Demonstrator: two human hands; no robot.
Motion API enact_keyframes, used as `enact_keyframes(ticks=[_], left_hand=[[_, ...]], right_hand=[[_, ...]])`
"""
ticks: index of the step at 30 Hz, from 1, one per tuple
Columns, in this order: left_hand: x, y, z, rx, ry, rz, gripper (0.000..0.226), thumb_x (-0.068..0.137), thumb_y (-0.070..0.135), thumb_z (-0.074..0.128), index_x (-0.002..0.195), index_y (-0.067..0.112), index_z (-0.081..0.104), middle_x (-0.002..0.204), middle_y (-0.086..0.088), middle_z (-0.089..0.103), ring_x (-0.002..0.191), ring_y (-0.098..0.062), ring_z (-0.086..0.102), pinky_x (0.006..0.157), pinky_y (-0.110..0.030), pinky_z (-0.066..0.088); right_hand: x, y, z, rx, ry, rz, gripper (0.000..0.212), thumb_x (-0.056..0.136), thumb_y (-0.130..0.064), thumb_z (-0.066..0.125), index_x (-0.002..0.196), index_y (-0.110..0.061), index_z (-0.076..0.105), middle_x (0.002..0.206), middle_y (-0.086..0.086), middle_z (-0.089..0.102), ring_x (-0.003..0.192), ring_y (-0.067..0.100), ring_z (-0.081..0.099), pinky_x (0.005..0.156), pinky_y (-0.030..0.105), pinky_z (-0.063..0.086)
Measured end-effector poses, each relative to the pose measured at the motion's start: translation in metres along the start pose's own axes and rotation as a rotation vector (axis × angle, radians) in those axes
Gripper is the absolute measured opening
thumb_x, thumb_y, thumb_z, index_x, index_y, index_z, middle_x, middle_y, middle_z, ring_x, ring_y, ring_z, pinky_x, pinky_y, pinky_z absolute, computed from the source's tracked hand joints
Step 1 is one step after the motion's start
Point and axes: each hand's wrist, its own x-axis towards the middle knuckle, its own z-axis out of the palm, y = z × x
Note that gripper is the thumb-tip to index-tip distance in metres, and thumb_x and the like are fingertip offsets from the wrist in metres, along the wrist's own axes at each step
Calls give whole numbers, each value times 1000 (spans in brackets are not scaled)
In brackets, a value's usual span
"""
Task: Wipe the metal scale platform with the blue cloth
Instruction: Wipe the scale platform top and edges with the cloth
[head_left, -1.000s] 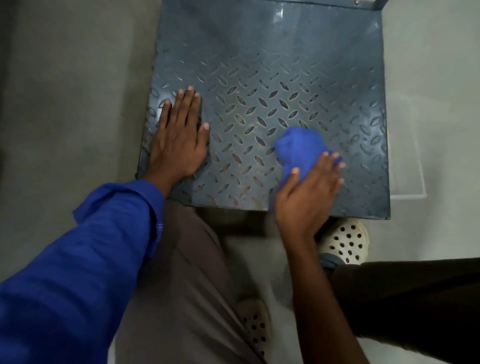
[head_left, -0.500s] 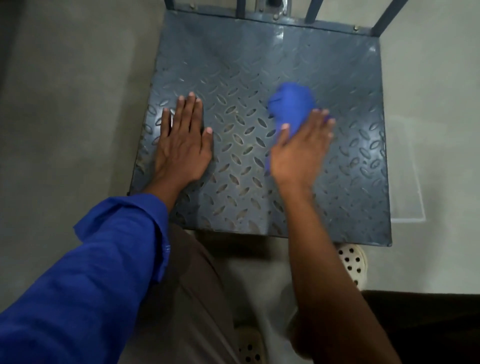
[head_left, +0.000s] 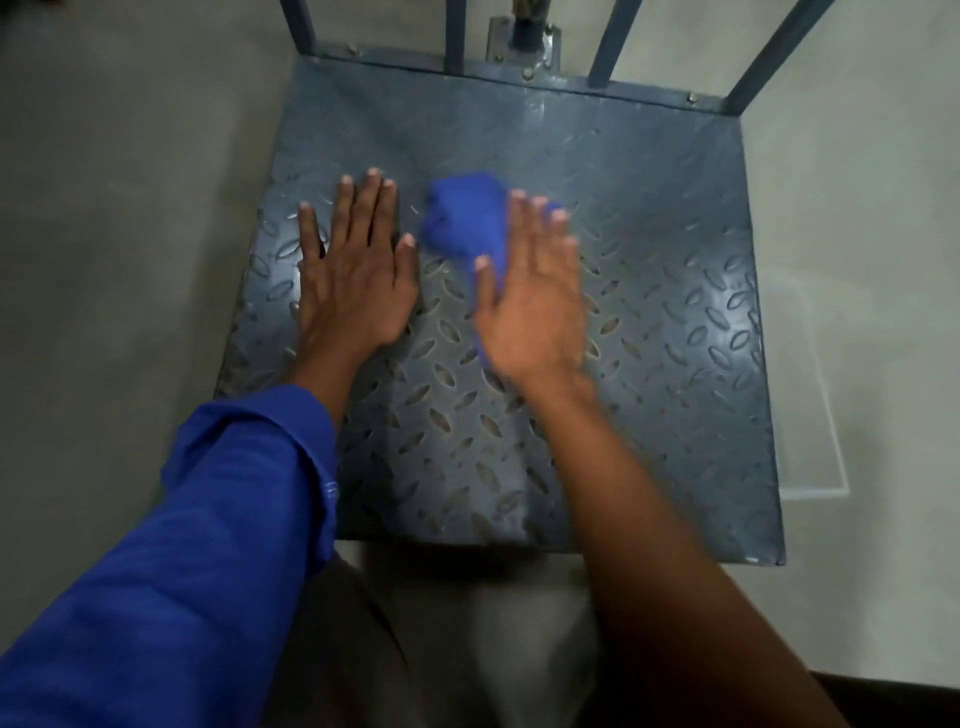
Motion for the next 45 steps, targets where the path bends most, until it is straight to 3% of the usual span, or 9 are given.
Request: enact_keyframes(ticks=[2,8,13,19,24,29,34,40,45], left_hand=[[4,-1,2,-6,8,-4,64,112,40,18,171,17,6,179,-1,1,165,-22,-3,132,-56,-5],[12,2,6,-27,46,-6,64,113,45,13,171,19,7,179,1,1,165,-19,-4,132,-52,-9],[25,3,8,1,52,-23,64,112,42,14,170,17,7,179,-2,4,165,-21,-1,132,-56,-5],[25,2,11,-30,99,-16,65,111,45,13,171,21,12,179,1,6,165,-18,-1,132,-55,-5],[25,2,11,-14,103,-13,66,110,45,12,170,17,14,179,-1,7,165,-20,1,132,-57,-3],[23,3,10,-33,109,-21,65,111,46,12,171,21,10,179,1,4,165,-18,-2,132,-55,-4],[21,2,7,-92,126,-18,66,111,44,19,168,14,23,177,-6,19,165,-23,10,133,-52,0],[-27,-35,8,-114,123,-14,75,110,54,23,169,9,18,178,-10,13,165,-25,9,134,-44,5],[-27,-37,14,-109,197,-82,80,106,56,33,167,5,23,176,-14,18,164,-28,13,133,-50,10]], right_hand=[[3,6,1,64,-77,-188,58,111,-43,32,165,-30,14,172,6,20,161,28,12,131,42,13],[70,47,-8,-26,103,390,55,110,-35,34,158,-6,35,168,16,30,158,37,22,129,46,19],[60,-7,12,15,-56,-216,52,109,-27,44,158,-8,38,165,14,36,156,31,29,129,46,25],[117,37,1,15,53,354,58,111,-32,35,162,-5,25,171,15,23,160,33,16,131,42,15],[106,15,18,85,-94,-262,58,108,-38,41,160,-12,36,166,11,35,156,30,29,129,44,24],[134,39,8,92,113,440,59,108,-32,40,160,-6,30,168,17,29,157,36,23,129,47,19],[116,-24,25,120,-107,-212,57,107,-31,45,159,-10,36,166,13,35,157,32,27,129,45,24],[120,-12,25,46,19,223,60,110,-33,35,163,-8,25,171,12,23,160,32,15,131,44,13],[124,-67,45,144,-215,-507,60,105,-38,42,159,-11,38,165,11,37,156,30,29,129,42,25]])
